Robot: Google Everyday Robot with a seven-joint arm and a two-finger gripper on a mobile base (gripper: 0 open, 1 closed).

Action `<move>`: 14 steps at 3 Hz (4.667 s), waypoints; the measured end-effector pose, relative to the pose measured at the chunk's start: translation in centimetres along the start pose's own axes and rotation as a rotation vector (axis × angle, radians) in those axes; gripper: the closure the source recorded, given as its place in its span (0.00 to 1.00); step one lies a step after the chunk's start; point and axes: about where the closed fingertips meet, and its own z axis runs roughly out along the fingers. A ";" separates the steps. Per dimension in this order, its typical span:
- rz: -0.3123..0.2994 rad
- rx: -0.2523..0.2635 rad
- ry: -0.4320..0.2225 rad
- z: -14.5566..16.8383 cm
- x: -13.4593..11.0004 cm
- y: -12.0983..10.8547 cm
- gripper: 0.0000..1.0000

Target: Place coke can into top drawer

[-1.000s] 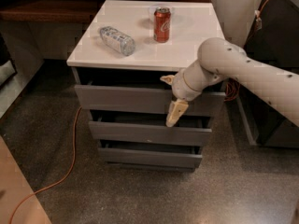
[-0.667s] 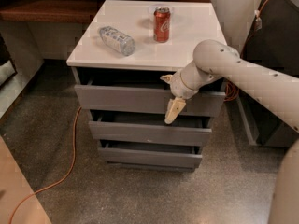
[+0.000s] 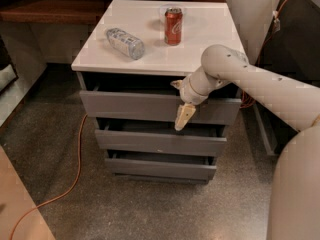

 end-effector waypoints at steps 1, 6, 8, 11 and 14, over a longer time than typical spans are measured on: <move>0.007 -0.008 0.030 1.0 0.6 -0.4 0.03; 0.041 -0.102 0.004 -1.7 0.1 9.4 1.00; 0.005 -0.130 -0.041 -3.5 -0.2 13.6 0.98; 0.004 -0.184 -0.110 -7.4 -2.8 11.9 0.04; 0.038 -0.278 -0.137 -8.2 -5.0 7.5 0.54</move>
Offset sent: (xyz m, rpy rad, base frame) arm -0.0016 -0.0012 -0.0260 -0.0567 0.0954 -0.0479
